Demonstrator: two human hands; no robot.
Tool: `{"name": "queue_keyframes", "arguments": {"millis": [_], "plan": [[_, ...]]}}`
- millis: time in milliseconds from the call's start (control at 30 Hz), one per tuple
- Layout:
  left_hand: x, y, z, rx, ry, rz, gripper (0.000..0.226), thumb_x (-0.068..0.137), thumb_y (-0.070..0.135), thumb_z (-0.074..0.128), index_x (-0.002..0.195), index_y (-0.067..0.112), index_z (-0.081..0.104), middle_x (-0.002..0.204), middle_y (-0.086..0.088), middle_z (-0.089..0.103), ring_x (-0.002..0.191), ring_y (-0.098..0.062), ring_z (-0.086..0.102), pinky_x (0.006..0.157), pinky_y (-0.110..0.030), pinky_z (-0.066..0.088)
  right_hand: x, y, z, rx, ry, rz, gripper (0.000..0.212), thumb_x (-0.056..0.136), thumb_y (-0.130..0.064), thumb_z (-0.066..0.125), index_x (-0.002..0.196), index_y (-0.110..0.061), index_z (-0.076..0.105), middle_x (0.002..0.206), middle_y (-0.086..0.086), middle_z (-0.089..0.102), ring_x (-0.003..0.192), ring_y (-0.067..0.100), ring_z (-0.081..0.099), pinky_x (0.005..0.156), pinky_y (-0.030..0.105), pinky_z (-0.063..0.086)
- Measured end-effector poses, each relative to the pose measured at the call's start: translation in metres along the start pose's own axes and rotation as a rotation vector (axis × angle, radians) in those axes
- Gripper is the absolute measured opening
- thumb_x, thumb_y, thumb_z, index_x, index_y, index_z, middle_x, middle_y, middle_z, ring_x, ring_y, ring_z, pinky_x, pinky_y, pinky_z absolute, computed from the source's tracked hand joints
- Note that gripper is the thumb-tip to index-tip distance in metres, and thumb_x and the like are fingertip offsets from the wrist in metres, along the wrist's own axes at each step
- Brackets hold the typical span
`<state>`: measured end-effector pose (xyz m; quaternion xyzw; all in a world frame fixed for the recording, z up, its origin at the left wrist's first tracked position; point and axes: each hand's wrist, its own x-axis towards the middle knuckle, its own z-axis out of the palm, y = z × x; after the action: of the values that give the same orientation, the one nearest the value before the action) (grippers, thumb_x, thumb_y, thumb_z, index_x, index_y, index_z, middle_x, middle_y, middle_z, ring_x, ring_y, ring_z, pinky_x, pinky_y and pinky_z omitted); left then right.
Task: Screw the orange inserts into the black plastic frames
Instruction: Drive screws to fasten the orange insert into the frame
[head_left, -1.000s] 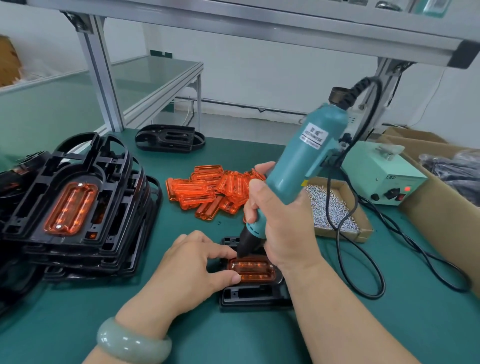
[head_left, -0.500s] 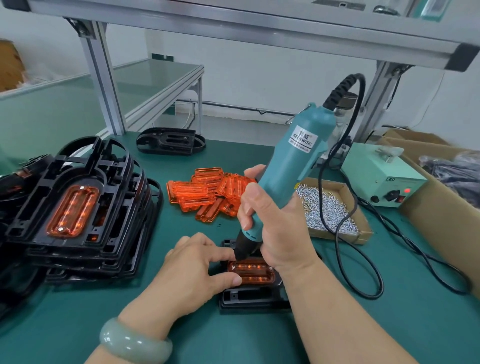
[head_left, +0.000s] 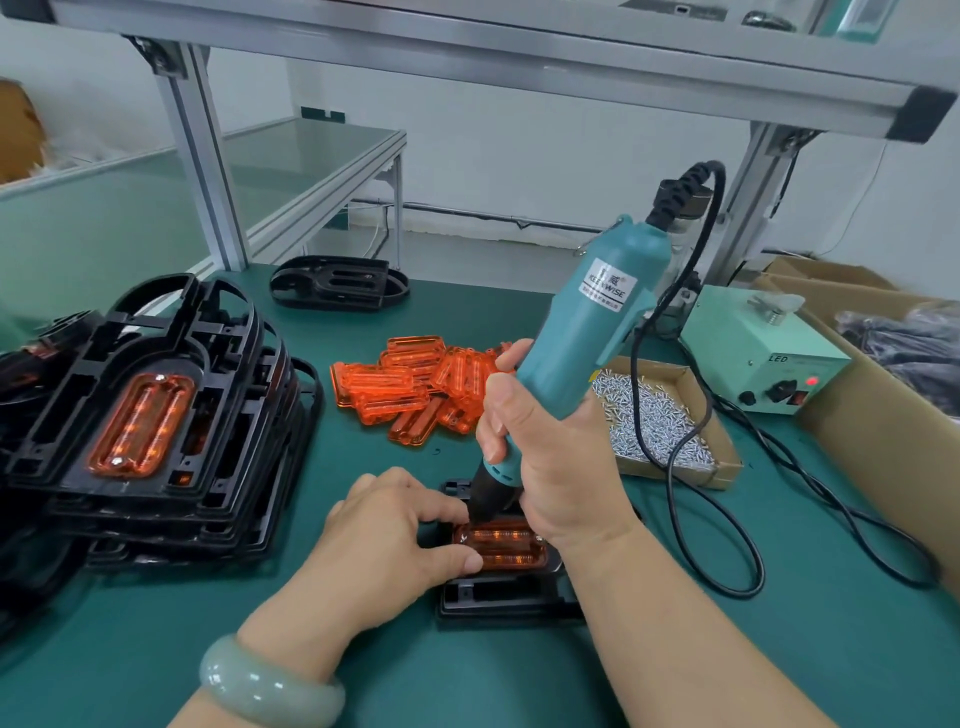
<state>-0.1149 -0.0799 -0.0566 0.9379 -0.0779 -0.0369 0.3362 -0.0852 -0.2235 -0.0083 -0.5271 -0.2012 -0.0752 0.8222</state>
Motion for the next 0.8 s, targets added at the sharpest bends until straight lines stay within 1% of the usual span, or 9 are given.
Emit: {"name": "queue_keyframes", "arguments": {"millis": [67, 133, 167, 200, 333, 400, 500, 567, 800], "plan": [[0.0001, 0.0001, 0.0002, -0.001, 0.007, 0.001, 0.036, 0.068, 0.058, 0.073, 0.102, 0.050, 0.064, 0.094, 0.018, 0.047, 0.102, -0.008, 0.037, 0.092, -0.031, 0.036, -0.0017, 0.0004, -0.0005, -0.001, 0.019, -0.002, 0.011, 0.083, -0.009, 0.061, 0.086, -0.015, 0.053, 0.055, -0.006, 0.047, 0.041, 0.013, 0.042, 0.048, 0.023, 0.041], [0.0001, 0.0011, -0.0006, -0.010, -0.003, 0.012, 0.025, 0.068, 0.058, 0.073, 0.090, 0.060, 0.061, 0.093, 0.018, 0.048, 0.101, -0.008, 0.037, 0.091, -0.032, 0.036, -0.0026, 0.0012, 0.0010, -0.027, 0.028, -0.014, 0.012, 0.082, -0.008, 0.062, 0.082, -0.014, 0.051, 0.054, -0.005, 0.045, 0.040, 0.014, 0.040, 0.047, 0.023, 0.040], [-0.0001, 0.0020, -0.0014, -0.015, -0.010, 0.020, 0.023, 0.068, 0.057, 0.073, 0.082, 0.064, 0.057, 0.093, 0.017, 0.049, 0.100, -0.009, 0.037, 0.090, -0.032, 0.036, -0.0025, 0.0020, 0.0020, -0.041, 0.031, -0.021, 0.012, 0.082, -0.008, 0.062, 0.081, -0.013, 0.051, 0.053, -0.005, 0.044, 0.040, 0.014, 0.040, 0.047, 0.023, 0.040], [-0.0002, 0.0025, -0.0016, -0.019, -0.010, 0.023, 0.023, 0.068, 0.056, 0.074, 0.078, 0.066, 0.055, 0.092, 0.017, 0.049, 0.100, -0.009, 0.037, 0.089, -0.033, 0.036, -0.0023, 0.0024, 0.0026, -0.049, 0.033, -0.025, 0.012, 0.082, -0.008, 0.062, 0.081, -0.013, 0.051, 0.053, -0.005, 0.044, 0.040, 0.014, 0.040, 0.047, 0.023, 0.040], [-0.0014, 0.0022, -0.0015, -0.021, 0.001, 0.025, 0.026, 0.068, 0.055, 0.074, 0.090, 0.058, 0.062, 0.090, 0.017, 0.050, 0.101, -0.010, 0.038, 0.090, -0.034, 0.037, -0.0014, 0.0027, 0.0017, -0.024, -0.014, -0.010, 0.012, 0.084, -0.007, 0.061, 0.087, -0.015, 0.054, 0.053, -0.005, 0.046, 0.041, 0.012, 0.041, 0.048, 0.023, 0.041], [-0.0022, 0.0041, -0.0033, -0.021, -0.012, 0.034, 0.024, 0.068, 0.055, 0.074, 0.084, 0.065, 0.059, 0.089, 0.016, 0.050, 0.101, -0.011, 0.038, 0.089, -0.035, 0.038, -0.0004, 0.0029, 0.0007, -0.014, -0.055, 0.007, 0.014, 0.085, -0.006, 0.061, 0.089, -0.018, 0.056, 0.053, -0.005, 0.047, 0.042, 0.012, 0.042, 0.049, 0.023, 0.041], [-0.0021, 0.0066, -0.0053, -0.008, -0.029, 0.059, 0.040, 0.069, 0.054, 0.073, 0.071, 0.080, 0.044, 0.088, 0.014, 0.050, 0.098, -0.011, 0.038, 0.087, -0.035, 0.039, 0.0020, 0.0031, 0.0005, -0.008, -0.097, 0.019, 0.015, 0.084, -0.011, 0.065, 0.088, -0.025, 0.061, 0.053, -0.004, 0.048, 0.042, 0.012, 0.043, 0.049, 0.022, 0.041], [-0.0021, 0.0070, -0.0056, -0.006, -0.024, 0.060, 0.044, 0.070, 0.054, 0.074, 0.070, 0.083, 0.040, 0.087, 0.014, 0.051, 0.097, -0.010, 0.038, 0.087, -0.034, 0.039, 0.0029, 0.0022, 0.0005, 0.004, -0.118, 0.028, 0.013, 0.080, -0.018, 0.068, 0.087, -0.028, 0.064, 0.053, -0.004, 0.049, 0.043, 0.012, 0.043, 0.050, 0.022, 0.041], [-0.0016, 0.0034, -0.0036, -0.012, -0.025, 0.052, 0.031, 0.067, 0.058, 0.072, 0.070, 0.076, 0.048, 0.089, 0.017, 0.050, 0.097, -0.009, 0.039, 0.089, -0.035, 0.039, 0.0041, 0.0019, 0.0005, 0.000, -0.121, 0.033, 0.012, 0.078, -0.021, 0.068, 0.088, -0.027, 0.065, 0.052, -0.003, 0.049, 0.042, 0.012, 0.043, 0.049, 0.023, 0.041]]}}
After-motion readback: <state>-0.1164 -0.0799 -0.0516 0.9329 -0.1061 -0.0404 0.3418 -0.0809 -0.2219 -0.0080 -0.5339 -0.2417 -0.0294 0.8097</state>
